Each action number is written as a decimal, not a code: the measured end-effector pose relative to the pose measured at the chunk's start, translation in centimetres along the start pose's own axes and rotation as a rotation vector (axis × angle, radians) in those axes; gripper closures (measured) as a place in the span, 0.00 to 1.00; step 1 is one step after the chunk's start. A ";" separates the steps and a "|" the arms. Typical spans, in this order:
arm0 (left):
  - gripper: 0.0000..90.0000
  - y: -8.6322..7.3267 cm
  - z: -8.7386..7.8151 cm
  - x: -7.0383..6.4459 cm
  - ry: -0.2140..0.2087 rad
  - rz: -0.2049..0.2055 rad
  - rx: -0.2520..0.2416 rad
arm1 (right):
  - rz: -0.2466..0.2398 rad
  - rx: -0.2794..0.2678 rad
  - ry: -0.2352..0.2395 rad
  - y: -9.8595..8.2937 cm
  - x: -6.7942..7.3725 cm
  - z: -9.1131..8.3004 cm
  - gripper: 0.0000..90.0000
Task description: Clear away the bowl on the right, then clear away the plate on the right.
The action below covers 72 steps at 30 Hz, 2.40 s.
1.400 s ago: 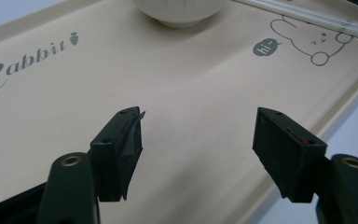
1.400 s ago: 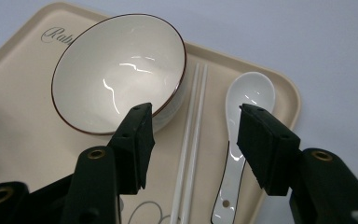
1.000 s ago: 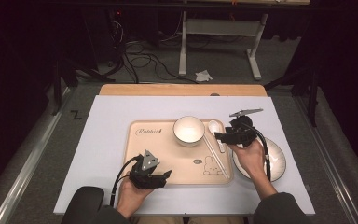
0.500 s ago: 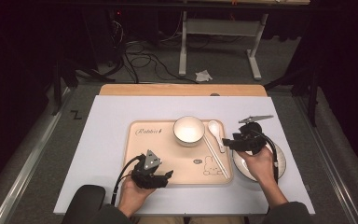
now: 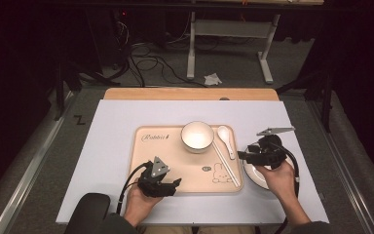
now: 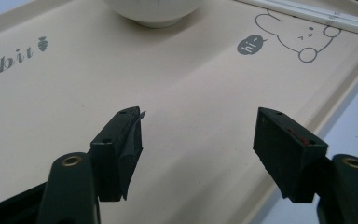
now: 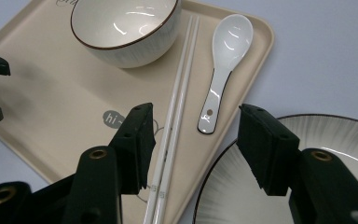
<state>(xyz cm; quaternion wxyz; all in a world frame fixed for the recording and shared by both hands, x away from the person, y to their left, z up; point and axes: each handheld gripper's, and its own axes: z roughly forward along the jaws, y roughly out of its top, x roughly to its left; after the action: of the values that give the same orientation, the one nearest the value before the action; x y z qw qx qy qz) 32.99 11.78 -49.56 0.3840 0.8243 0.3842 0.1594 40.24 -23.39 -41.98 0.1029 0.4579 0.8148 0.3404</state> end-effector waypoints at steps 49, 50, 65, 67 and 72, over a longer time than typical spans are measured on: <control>0.37 0.7 0.6 -0.8 -0.051 0.056 0.001 | 0.056 -0.101 -0.191 -8.2 -2.5 -3.0 0.52; 0.37 0.7 0.7 -0.8 -0.052 0.059 0.004 | 0.060 -0.095 -0.197 -8.4 -2.7 -3.1 0.52; 0.37 1.1 1.0 -1.1 -0.069 0.073 0.003 | 0.182 -0.095 -0.280 -10.4 -5.7 -4.9 0.55; 0.37 1.1 1.1 -1.1 -0.068 0.074 0.003 | 0.193 -0.104 -0.288 -10.6 -6.0 -5.2 0.56; 0.37 1.0 1.1 -1.1 -0.066 0.075 0.005 | 0.248 -0.117 -0.312 -11.3 -7.3 -5.7 0.56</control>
<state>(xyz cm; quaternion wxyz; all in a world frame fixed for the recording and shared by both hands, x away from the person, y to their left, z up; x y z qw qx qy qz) 33.40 9.99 -49.44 0.3880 0.8440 0.3405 0.1455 33.91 -35.98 -46.11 0.2117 0.5951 0.7051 0.3224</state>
